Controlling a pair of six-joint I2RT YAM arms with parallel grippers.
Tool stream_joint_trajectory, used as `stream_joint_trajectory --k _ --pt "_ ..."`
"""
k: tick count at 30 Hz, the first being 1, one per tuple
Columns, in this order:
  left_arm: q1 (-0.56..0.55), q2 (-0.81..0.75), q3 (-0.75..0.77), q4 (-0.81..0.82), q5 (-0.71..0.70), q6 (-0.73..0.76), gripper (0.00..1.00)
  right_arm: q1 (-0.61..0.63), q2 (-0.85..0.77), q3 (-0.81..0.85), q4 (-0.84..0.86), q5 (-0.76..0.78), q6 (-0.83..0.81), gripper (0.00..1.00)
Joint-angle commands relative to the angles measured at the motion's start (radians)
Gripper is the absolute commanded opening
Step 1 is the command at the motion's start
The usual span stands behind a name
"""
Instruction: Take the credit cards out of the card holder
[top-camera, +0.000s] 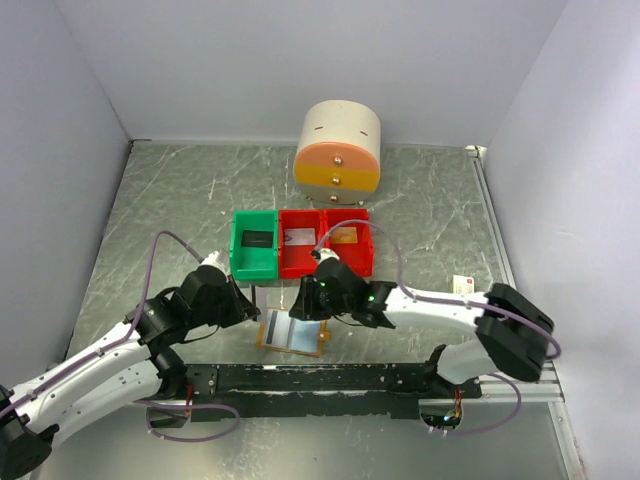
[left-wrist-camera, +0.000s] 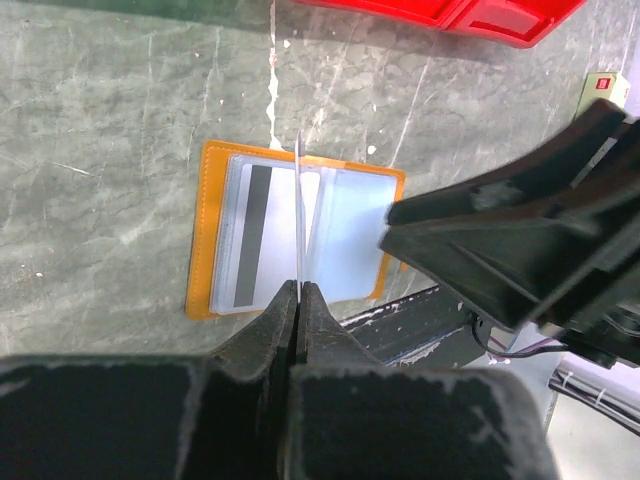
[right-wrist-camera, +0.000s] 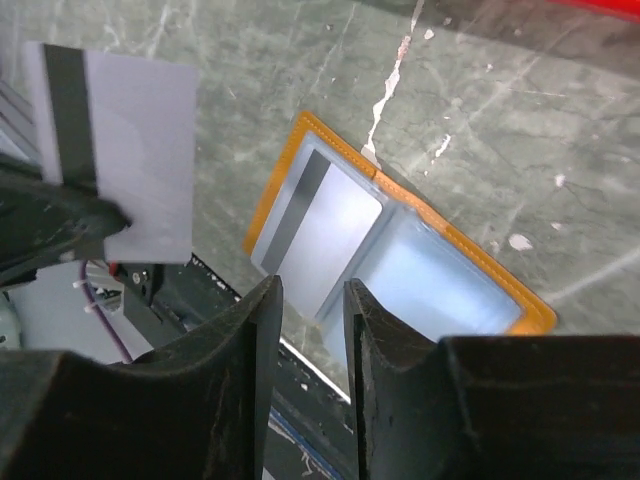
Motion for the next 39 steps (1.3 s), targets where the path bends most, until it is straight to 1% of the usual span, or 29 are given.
stream_joint_trajectory --k 1,4,7,10,12,13,14,17,18,20,22,24,28,30,32,35,39 --pt "0.003 -0.022 0.025 -0.003 -0.011 0.021 0.07 0.002 -0.156 -0.089 0.024 0.107 -0.021 0.32" --pt "0.003 -0.071 0.013 0.024 -0.004 0.049 0.07 0.002 -0.299 -0.174 0.055 0.168 -0.013 0.34" --pt "0.003 -0.14 -0.017 0.114 0.032 0.077 0.07 0.001 -0.448 -0.27 0.151 0.189 -0.022 0.41" --pt "0.003 -0.2 -0.057 0.242 0.099 0.1 0.07 -0.002 -0.568 -0.33 0.195 0.178 -0.047 0.53" --pt "0.002 -0.22 -0.082 0.322 0.151 0.098 0.07 -0.013 -0.621 -0.341 0.17 0.186 -0.029 0.66" --pt "0.002 -0.225 -0.092 0.359 0.177 0.095 0.07 -0.027 -0.638 -0.343 0.163 0.177 -0.021 0.69" --pt "0.002 -0.227 -0.104 0.404 0.21 0.09 0.07 -0.046 -0.649 -0.345 0.167 0.147 -0.018 0.7" --pt "0.002 -0.209 -0.137 0.525 0.29 0.07 0.07 -0.126 -0.65 -0.343 0.231 -0.003 -0.012 0.71" --pt "0.002 -0.199 -0.145 0.558 0.309 0.063 0.07 -0.152 -0.648 -0.348 0.277 -0.086 0.001 0.71" --pt "0.002 -0.178 -0.161 0.634 0.361 0.049 0.07 -0.194 -0.645 -0.373 0.396 -0.194 0.036 0.7" --pt "0.003 -0.152 -0.183 0.732 0.401 0.018 0.07 -0.21 -0.628 -0.379 0.502 -0.271 0.073 0.69" --pt "0.003 -0.121 -0.202 0.808 0.43 -0.017 0.07 -0.21 -0.608 -0.361 0.55 -0.32 0.084 0.68" --pt "0.005 -0.09 -0.237 0.94 0.463 -0.072 0.07 -0.207 -0.571 -0.349 0.607 -0.369 0.114 0.63" --pt "0.003 -0.085 -0.247 0.977 0.468 -0.09 0.07 -0.205 -0.554 -0.349 0.626 -0.389 0.122 0.62" --pt "0.003 -0.085 -0.246 0.99 0.472 -0.094 0.07 -0.205 -0.534 -0.346 0.643 -0.403 0.134 0.59" --pt "0.003 -0.086 -0.237 0.993 0.483 -0.092 0.07 -0.201 -0.503 -0.356 0.712 -0.418 0.167 0.53" --pt "0.003 -0.086 -0.21 0.949 0.494 -0.071 0.07 -0.199 -0.477 -0.371 0.795 -0.42 0.209 0.46"
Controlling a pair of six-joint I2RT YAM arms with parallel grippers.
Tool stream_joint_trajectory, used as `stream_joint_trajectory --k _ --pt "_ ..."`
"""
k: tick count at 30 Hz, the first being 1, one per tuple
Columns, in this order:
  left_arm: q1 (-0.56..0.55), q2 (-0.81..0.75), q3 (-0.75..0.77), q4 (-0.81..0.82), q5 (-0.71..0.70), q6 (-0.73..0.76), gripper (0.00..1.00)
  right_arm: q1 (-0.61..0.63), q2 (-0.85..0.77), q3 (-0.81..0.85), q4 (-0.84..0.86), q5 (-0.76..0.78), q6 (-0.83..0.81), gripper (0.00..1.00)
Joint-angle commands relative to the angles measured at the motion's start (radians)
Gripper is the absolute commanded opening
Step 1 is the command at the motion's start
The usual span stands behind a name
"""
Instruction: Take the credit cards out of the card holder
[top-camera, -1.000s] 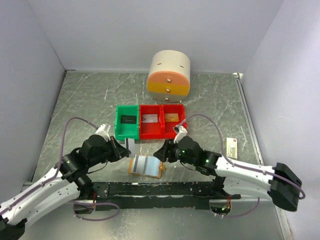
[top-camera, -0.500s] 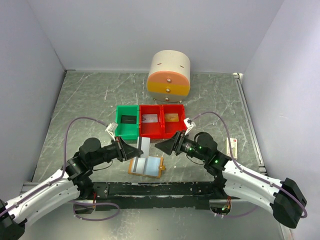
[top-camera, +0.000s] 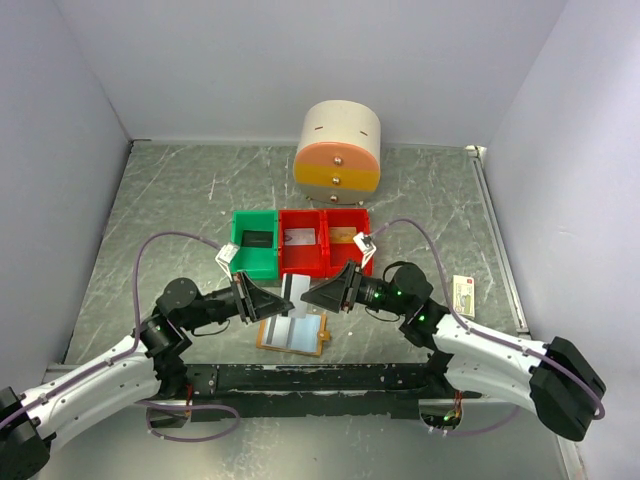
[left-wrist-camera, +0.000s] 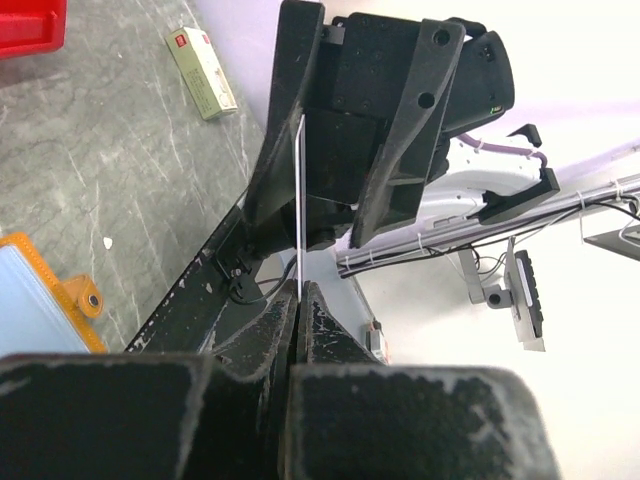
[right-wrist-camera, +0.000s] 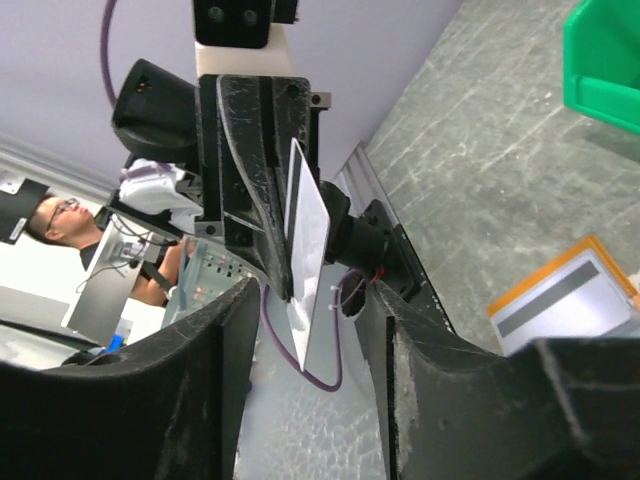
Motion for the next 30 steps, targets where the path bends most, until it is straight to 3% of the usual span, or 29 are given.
stream_joint_trajectory --k 1,15,22,30 --pt "0.003 -0.007 0.04 0.013 0.043 0.02 0.07 0.005 0.017 -0.003 0.141 -0.031 0.054 0.45" --pt "0.004 -0.027 0.006 0.078 0.028 -0.027 0.07 0.016 0.064 0.007 0.225 -0.079 0.113 0.24" --pt "0.003 -0.009 0.001 0.109 0.042 -0.038 0.07 0.028 0.103 0.013 0.263 -0.064 0.137 0.22" --pt "0.003 -0.02 -0.002 0.104 0.036 -0.041 0.07 0.037 0.11 -0.009 0.318 -0.035 0.155 0.06"
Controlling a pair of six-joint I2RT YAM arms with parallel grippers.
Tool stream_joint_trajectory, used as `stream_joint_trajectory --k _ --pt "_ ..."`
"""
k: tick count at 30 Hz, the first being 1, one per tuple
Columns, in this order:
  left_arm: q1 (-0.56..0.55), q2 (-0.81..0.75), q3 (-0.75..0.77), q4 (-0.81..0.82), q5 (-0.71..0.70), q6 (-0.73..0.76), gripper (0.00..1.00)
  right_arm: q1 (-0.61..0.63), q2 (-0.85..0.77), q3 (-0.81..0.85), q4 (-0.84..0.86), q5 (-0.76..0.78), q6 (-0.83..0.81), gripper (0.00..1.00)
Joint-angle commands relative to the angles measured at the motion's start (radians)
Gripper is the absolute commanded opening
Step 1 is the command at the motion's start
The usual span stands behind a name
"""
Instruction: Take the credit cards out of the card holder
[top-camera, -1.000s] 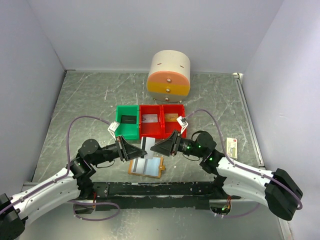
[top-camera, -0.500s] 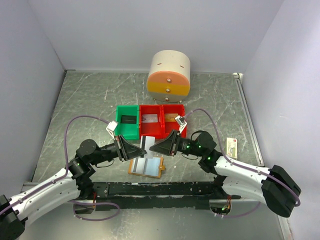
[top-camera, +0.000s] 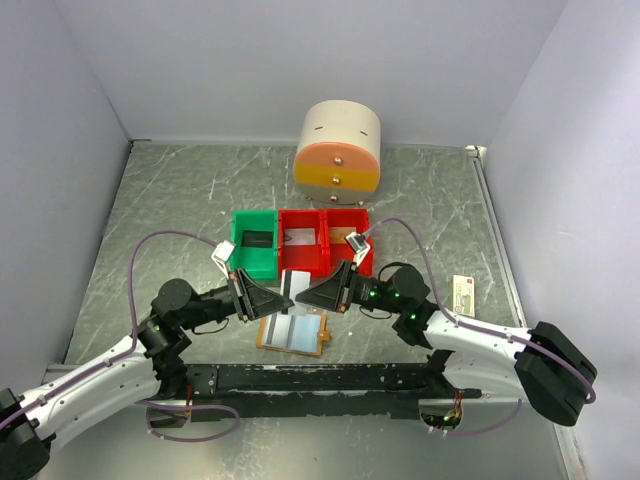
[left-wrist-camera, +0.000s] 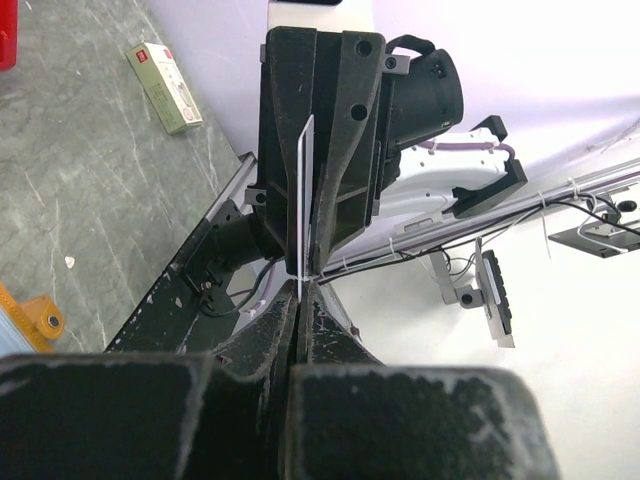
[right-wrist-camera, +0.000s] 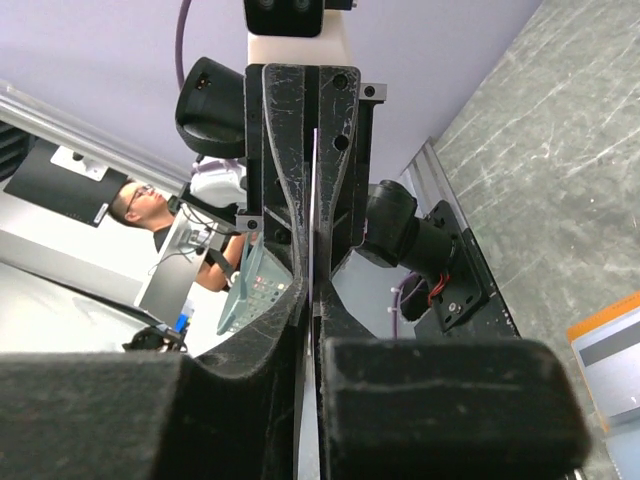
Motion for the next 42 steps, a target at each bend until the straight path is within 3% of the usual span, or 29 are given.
stream_joint_trajectory --k 1,3,9,12,17,23,26,30,34,38,42 --pt "0.004 -0.014 -0.009 0.038 0.018 0.003 0.07 0.005 -0.011 -0.011 0.082 0.018 0.016 0.05" --pt "0.003 -0.017 -0.005 0.028 0.018 0.006 0.07 0.005 -0.014 -0.016 0.092 0.019 0.015 0.04" --pt "0.003 -0.013 0.0 0.022 0.024 0.01 0.07 0.005 -0.044 -0.02 0.056 0.053 0.014 0.19" --pt "0.003 -0.01 -0.004 0.035 0.028 0.004 0.07 0.007 -0.049 -0.025 0.045 0.079 0.022 0.2" --pt "0.003 0.001 -0.014 0.067 0.036 -0.008 0.07 0.006 -0.006 -0.021 0.089 0.062 0.051 0.14" --pt "0.002 0.004 -0.016 0.065 0.039 -0.008 0.07 0.005 0.025 -0.03 0.132 0.063 0.077 0.0" --pt "0.003 -0.002 -0.015 0.031 0.029 -0.005 0.09 0.006 0.013 -0.032 0.1 0.071 0.064 0.0" --pt "0.003 -0.022 0.039 -0.146 -0.015 0.052 0.4 0.005 -0.067 -0.039 -0.045 0.139 0.019 0.0" --pt "0.003 -0.036 0.17 -0.519 -0.137 0.195 0.78 0.004 -0.182 -0.03 -0.287 0.245 -0.042 0.0" --pt "0.004 -0.008 0.287 -0.778 -0.286 0.299 0.96 0.006 -0.28 0.056 -0.685 0.395 -0.137 0.0" --pt "0.004 0.127 0.427 -0.957 -0.4 0.402 1.0 0.006 -0.309 0.164 -0.972 0.529 -0.249 0.0"
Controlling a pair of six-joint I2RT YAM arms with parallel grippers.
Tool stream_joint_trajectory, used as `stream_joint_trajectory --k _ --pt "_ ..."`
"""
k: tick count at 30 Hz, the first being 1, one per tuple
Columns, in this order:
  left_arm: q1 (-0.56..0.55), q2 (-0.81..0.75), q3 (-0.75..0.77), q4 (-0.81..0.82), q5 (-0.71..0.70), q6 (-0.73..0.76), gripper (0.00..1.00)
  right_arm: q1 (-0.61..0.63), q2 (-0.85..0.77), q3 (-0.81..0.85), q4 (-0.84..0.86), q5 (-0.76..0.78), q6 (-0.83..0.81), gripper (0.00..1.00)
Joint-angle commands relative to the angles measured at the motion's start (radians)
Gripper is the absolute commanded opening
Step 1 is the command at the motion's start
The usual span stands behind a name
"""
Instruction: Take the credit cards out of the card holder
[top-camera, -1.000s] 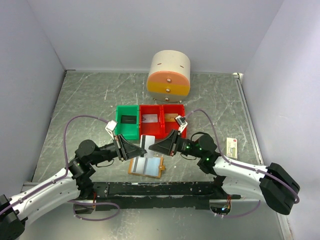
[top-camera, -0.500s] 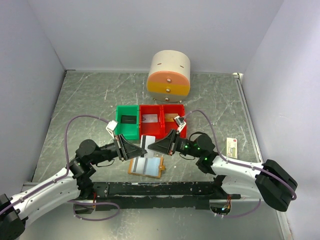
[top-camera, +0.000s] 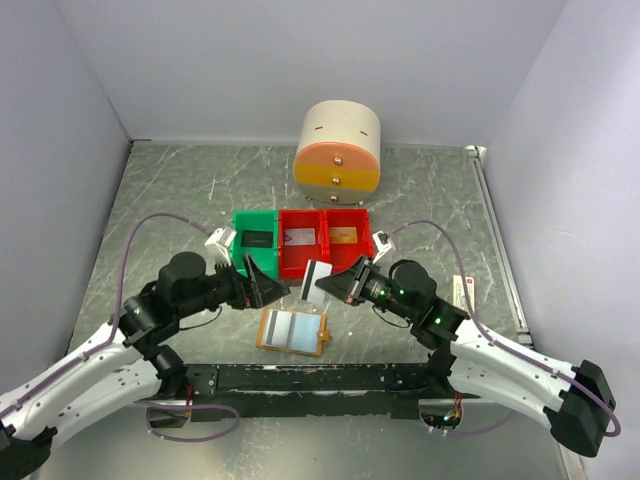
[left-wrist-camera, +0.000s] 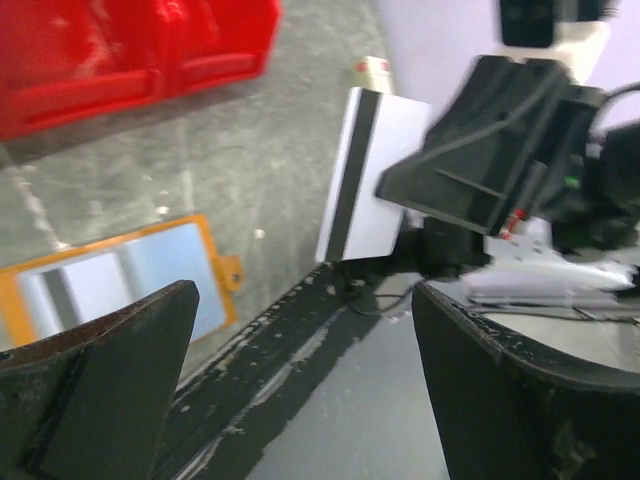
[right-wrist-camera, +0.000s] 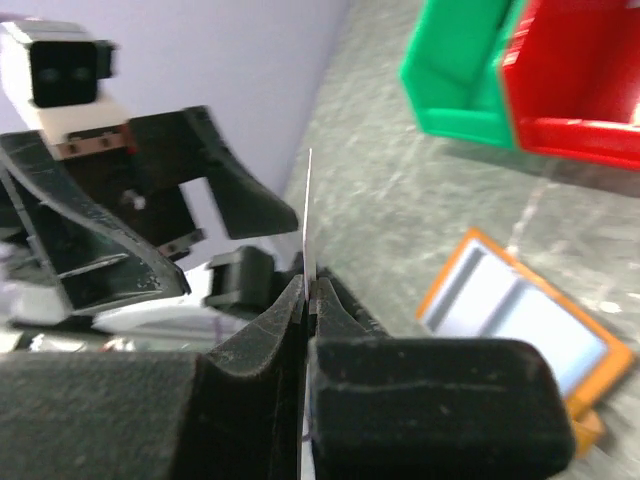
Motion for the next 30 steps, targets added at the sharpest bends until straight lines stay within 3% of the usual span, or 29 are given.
stream_joint_trajectory --k 1,5,8,13,16,22,26,30 --pt "0.005 0.146 0.151 -0.316 -0.187 0.169 1.0 0.001 -0.034 0.128 -0.424 0.208 -0.169 0.0" --pt "0.022 0.262 0.256 -0.451 -0.352 0.192 1.0 0.001 -0.029 0.18 -0.486 0.246 -0.236 0.0" --pt "0.109 0.293 0.31 -0.478 -0.375 0.269 1.0 0.001 -0.013 0.216 -0.506 0.242 -0.281 0.0" --pt "0.425 0.362 0.356 -0.497 -0.229 0.408 1.0 0.006 0.026 0.286 -0.553 0.25 -0.366 0.0" --pt "0.607 0.351 0.356 -0.491 -0.183 0.445 0.99 0.02 0.038 0.339 -0.577 0.345 -0.411 0.0" --pt "0.626 0.23 0.341 -0.454 -0.277 0.5 1.0 0.045 0.176 0.485 -0.585 0.45 -0.63 0.0" --pt "0.627 0.145 0.279 -0.35 -0.214 0.566 1.0 0.106 0.313 0.552 -0.562 0.571 -0.836 0.0" --pt "0.627 0.122 0.181 -0.269 -0.26 0.555 1.0 0.158 0.418 0.614 -0.476 0.694 -0.97 0.0"
